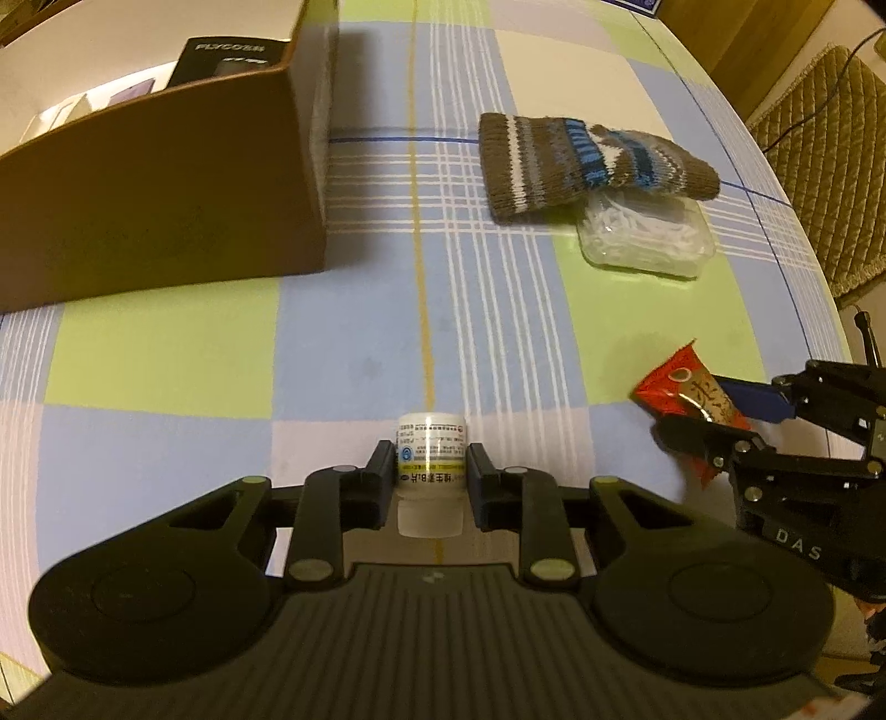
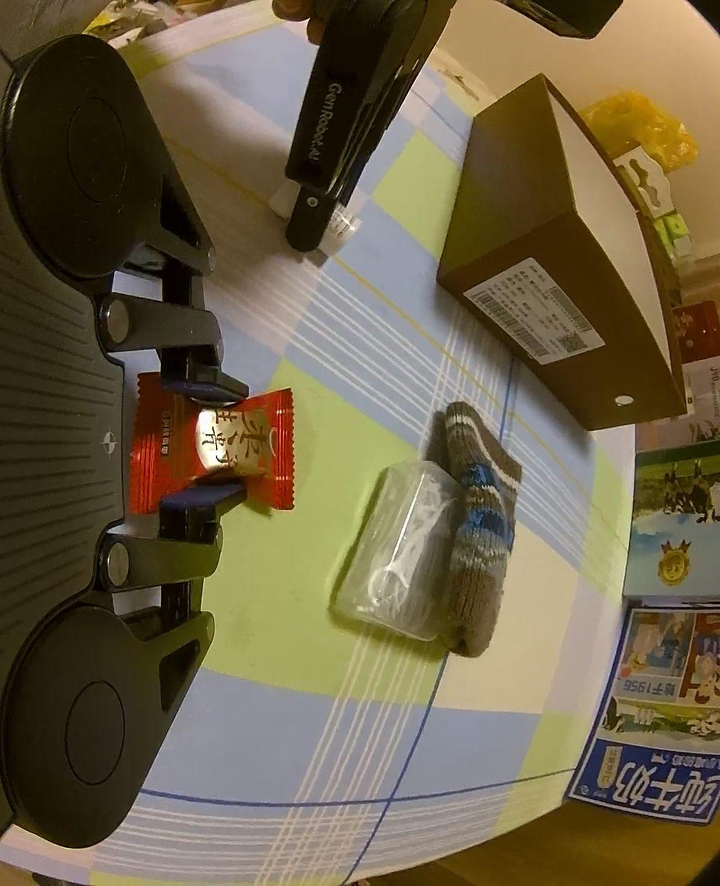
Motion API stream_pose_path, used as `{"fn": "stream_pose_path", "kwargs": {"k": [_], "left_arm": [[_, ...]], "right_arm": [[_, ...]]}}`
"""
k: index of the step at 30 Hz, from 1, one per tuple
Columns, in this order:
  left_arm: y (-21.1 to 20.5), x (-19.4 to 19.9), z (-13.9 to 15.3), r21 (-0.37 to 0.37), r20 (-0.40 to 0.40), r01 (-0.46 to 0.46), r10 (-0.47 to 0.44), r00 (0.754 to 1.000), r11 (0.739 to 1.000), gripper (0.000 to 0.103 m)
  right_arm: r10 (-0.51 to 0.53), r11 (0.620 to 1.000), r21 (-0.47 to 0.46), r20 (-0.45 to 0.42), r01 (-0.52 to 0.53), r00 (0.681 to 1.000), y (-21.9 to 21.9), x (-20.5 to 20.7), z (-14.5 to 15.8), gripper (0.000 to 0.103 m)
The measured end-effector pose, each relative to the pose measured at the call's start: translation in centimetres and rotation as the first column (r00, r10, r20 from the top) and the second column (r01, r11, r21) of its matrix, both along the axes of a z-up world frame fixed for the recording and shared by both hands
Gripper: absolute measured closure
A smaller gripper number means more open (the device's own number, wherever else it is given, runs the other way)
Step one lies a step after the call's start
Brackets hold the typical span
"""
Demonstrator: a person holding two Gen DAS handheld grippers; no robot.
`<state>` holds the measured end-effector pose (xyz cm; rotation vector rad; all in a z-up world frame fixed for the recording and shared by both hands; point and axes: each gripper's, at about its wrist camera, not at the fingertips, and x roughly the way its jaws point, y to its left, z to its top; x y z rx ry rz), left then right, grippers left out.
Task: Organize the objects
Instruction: 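Lift the pill bottle with the left tool while the right tool lifts the candy packet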
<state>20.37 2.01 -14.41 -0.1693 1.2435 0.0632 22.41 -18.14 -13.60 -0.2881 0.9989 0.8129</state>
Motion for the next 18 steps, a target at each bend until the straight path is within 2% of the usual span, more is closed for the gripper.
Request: {"fn": "stream_pose_path", "kwargs": {"k": [8, 18], "left_arm": [[1.1, -1.5, 0.9, -0.011, 0.021, -0.034, 0.034, 0.999, 0.999, 0.081], [3.9, -3.4, 3.5, -0.022, 0.082, -0.093, 0.095, 0.992, 0.995, 0.081]], "right_arm": [[0.020, 1.000, 0.013, 0.008, -0.020, 1.000, 0.7, -0.8, 1.2, 0.076], [0.073, 0.995, 0.059, 0.048, -0.076, 0.996, 3.7, -1.2, 3.9, 0.077]]}}
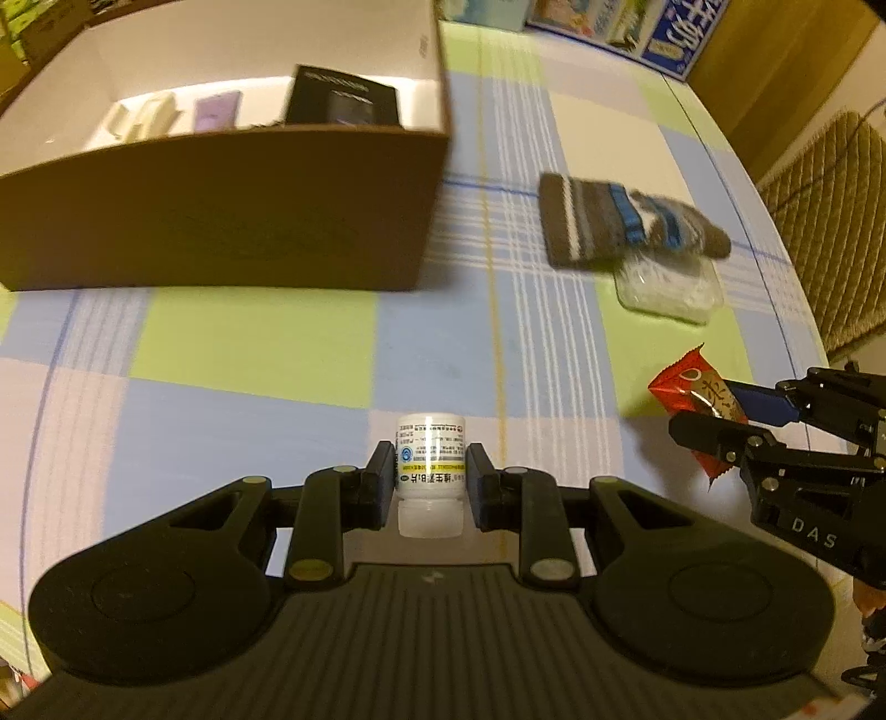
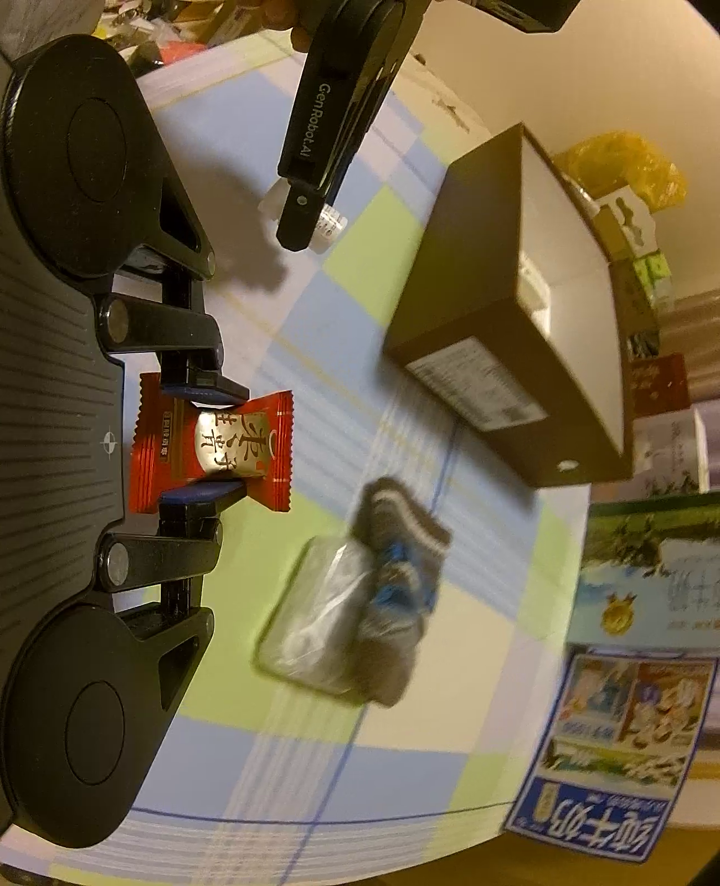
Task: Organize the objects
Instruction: 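Lift the pill bottle with the left tool while the right tool lifts the candy packet, then carry the pill bottle with the left tool while the right tool carries the candy packet over the box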
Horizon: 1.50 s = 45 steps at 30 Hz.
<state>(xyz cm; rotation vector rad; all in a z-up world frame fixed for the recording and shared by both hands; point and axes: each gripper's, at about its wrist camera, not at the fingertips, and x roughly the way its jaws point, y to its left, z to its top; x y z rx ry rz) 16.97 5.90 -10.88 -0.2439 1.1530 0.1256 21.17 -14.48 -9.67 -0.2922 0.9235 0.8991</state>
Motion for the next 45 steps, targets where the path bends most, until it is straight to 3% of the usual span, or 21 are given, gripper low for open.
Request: {"fn": "stream_pose_path", "kwargs": {"k": [13, 27, 37, 45], "left_arm": [[5.5, -1.7, 4.3, 0.002, 0.098, -0.080, 0.079, 0.992, 0.997, 0.081], [10.9, -1.9, 9.0, 0.019, 0.215, -0.088, 0.082, 0.973, 0.996, 0.081], [14.7, 1.4, 10.8, 0.064, 0.254, -0.047, 0.030, 0.967, 0.997, 0.081], [17.8, 6.3, 10.2, 0.072, 0.241, -0.025, 0.007, 0.971, 0.997, 0.081]], "right_arm": [[0.071, 0.994, 0.075, 0.044, -0.074, 0.997, 5.9, -0.3, 3.5, 0.077], [0.114, 0.975, 0.183, 0.078, -0.127, 0.990, 12.7, -0.3, 7.4, 0.076], [0.052, 0.976, 0.207, 0.076, -0.066, 0.996, 18.2, 2.0, 8.4, 0.077], [-0.026, 0.978, 0.210, 0.030, 0.020, 0.999, 22.4, 5.7, 7.6, 0.077]]}}
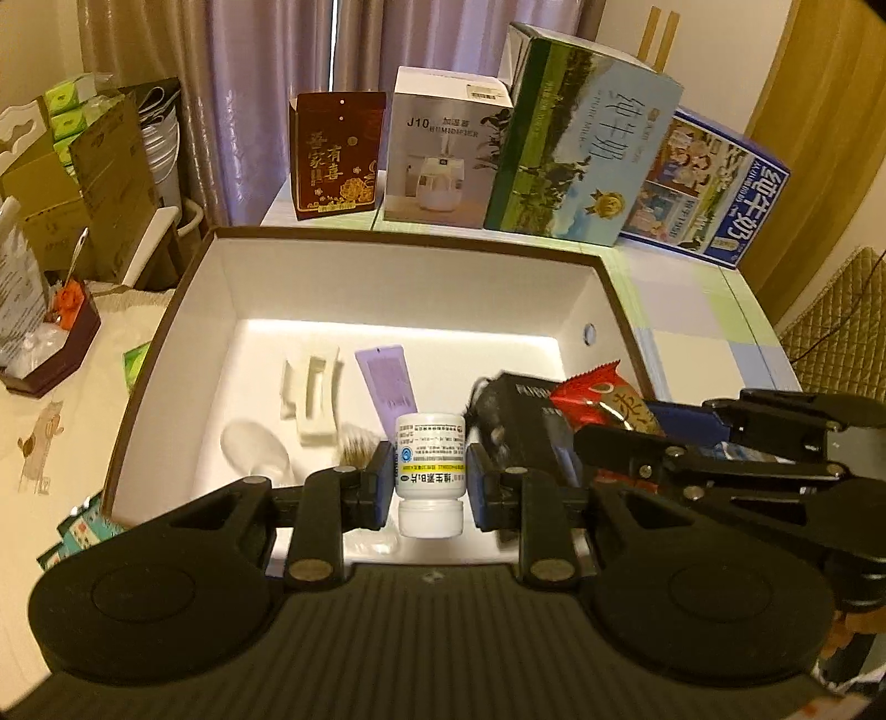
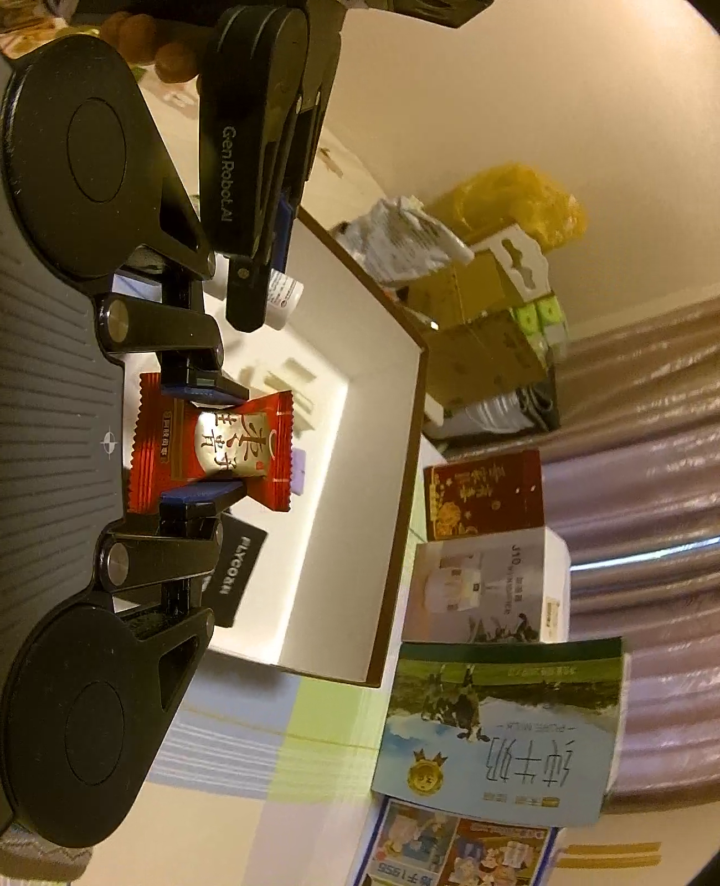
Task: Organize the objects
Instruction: 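Carry the pill bottle with the left tool while the right tool carries the candy packet over the box, then open the left tool releasing the pill bottle while the right tool releases the candy packet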
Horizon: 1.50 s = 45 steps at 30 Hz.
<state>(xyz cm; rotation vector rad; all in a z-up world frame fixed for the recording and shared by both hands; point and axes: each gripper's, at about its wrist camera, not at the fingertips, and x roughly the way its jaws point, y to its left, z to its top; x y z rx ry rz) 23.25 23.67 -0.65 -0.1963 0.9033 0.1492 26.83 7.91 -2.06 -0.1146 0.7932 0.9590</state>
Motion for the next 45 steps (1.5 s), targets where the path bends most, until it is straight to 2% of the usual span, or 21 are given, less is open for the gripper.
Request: {"fn": "stream_pose_path", "kwargs": {"k": [4, 18, 29, 36, 38, 42, 45], "left_arm": [[1.5, 2.3, -0.7, 0.010, -0.020, 0.004, -0.004, 1.000, 1.000, 0.081], [5.5, 9.2, -5.3, -0.030, -0.125, 0.013, -0.017, 0.992, 0.999, 0.081], [6.7, 12.0, -7.9, -0.049, -0.184, 0.013, -0.022, 0.983, 0.999, 0.081], [7.1, 12.9, -8.5, -0.058, -0.198, 0.011, -0.022, 0.980, 0.998, 0.079], [7.2, 13.0, -8.5, -0.057, -0.195, 0.009, -0.020, 0.981, 0.998, 0.068], [7.7, 13.0, -8.1, -0.046, -0.185, -0.003, -0.005, 0.983, 0.999, 0.064], [8.1, 13.0, -7.8, -0.031, -0.181, -0.012, 0.006, 0.984, 0.999, 0.054]], "right_arm": [[-0.034, 0.999, 0.000, -0.030, 0.034, 0.999, 1.4, 1.6, -0.6, 0.077], [-0.107, 0.994, -0.036, -0.097, 0.104, 0.989, 5.5, 6.2, -3.2, 0.077], [-0.143, 0.989, -0.059, -0.137, 0.137, 0.980, 6.6, 8.4, -4.8, 0.077], [-0.155, 0.987, -0.062, -0.150, 0.147, 0.977, 7.0, 9.3, -5.2, 0.077], [-0.157, 0.987, -0.063, -0.153, 0.149, 0.976, 7.1, 9.5, -5.3, 0.076], [-0.159, 0.987, -0.063, -0.164, 0.151, 0.974, 7.3, 9.7, -5.6, 0.076], [-0.161, 0.986, -0.065, -0.167, 0.152, 0.973, 7.5, 9.9, -5.8, 0.076]]}}
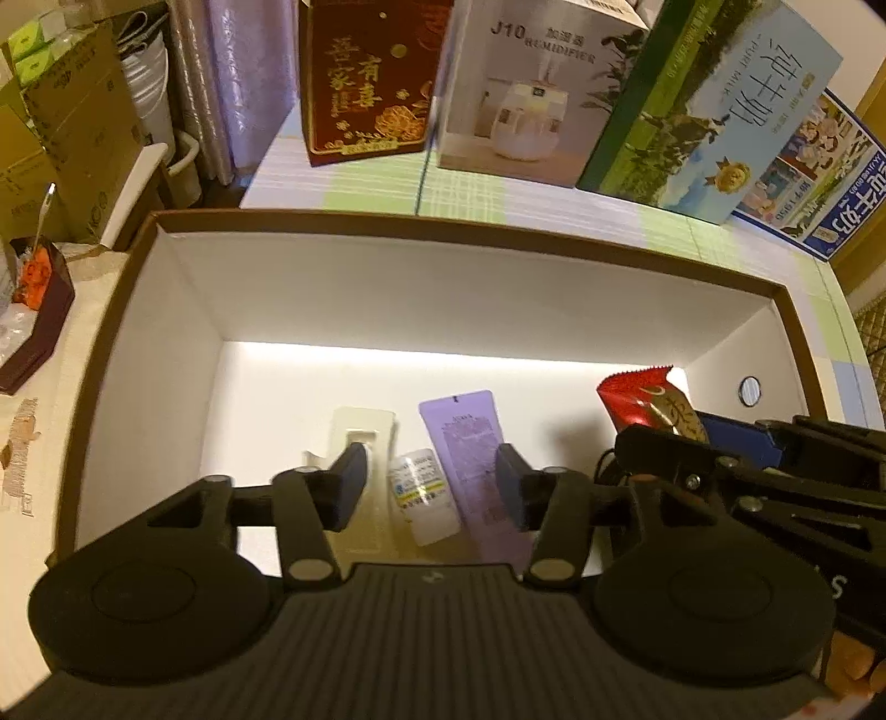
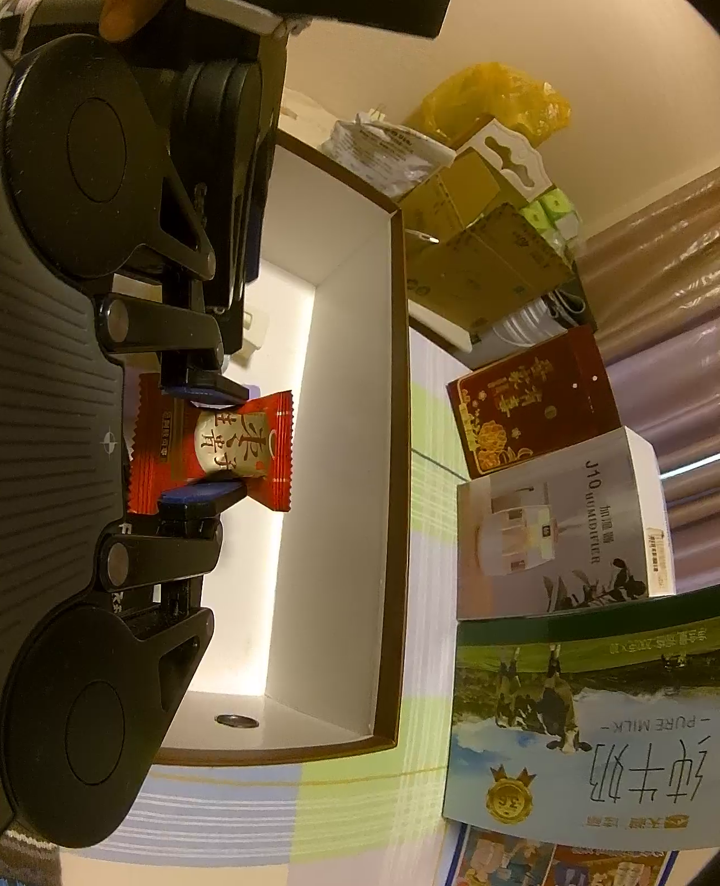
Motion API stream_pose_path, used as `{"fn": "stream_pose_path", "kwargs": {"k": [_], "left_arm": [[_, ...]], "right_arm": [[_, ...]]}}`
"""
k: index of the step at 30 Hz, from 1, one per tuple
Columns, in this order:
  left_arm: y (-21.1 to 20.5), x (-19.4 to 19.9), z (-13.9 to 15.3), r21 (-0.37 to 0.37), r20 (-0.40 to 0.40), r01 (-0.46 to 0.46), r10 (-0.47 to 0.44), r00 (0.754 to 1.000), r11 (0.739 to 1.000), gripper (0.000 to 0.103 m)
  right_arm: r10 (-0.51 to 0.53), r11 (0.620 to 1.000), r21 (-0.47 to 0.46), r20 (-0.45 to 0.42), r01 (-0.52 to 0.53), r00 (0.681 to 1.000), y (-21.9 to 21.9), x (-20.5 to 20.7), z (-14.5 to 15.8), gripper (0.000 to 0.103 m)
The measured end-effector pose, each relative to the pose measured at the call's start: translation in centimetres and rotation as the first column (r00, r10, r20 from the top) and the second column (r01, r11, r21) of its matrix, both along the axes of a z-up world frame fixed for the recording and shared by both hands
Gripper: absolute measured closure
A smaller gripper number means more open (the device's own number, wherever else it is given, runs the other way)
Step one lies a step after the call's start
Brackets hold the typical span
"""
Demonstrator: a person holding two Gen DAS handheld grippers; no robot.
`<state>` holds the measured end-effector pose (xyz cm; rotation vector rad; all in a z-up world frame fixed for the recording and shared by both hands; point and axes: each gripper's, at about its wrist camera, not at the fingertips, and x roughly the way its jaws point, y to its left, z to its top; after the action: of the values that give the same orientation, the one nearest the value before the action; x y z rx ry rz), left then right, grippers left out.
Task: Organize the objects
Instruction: 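Open the left tool releasing the pill bottle while the right tool releases the candy packet, then withdraw both tools from the box toward the sock and floss box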
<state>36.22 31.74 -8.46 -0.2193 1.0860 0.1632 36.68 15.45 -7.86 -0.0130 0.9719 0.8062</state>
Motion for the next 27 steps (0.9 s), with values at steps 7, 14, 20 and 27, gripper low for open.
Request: {"fn": "stream_pose_path", "kwargs": {"k": [7, 14, 20, 27], "left_arm": [[0.8, -0.4, 0.6, 0.036, 0.000, -0.028, 0.028, 1.000, 0.999, 0.036], [0.9, -1.5, 1.4, 0.059, 0.020, -0.032, 0.031, 0.999, 0.998, 0.025], [0.6, -2.6, 2.4, 0.071, 0.040, -0.022, 0.020, 0.999, 0.997, 0.021], [-0.3, -4.7, 3.8, 0.060, 0.069, -0.006, 0.002, 0.998, 0.998, 0.017]], "right_arm": [[-0.043, 0.998, 0.040, 0.025, 0.042, 0.999, 0.0, 0.3, 0.2, 0.047], [-0.024, 1.000, 0.012, 0.055, 0.024, 0.998, -1.0, -0.4, 1.0, 0.030], [-0.001, 1.000, -0.021, 0.106, 0.004, 0.994, -2.1, -1.9, 1.8, 0.013], [0.011, 0.999, -0.031, 0.113, -0.007, 0.994, -3.5, -3.8, 2.6, 0.010]]}}
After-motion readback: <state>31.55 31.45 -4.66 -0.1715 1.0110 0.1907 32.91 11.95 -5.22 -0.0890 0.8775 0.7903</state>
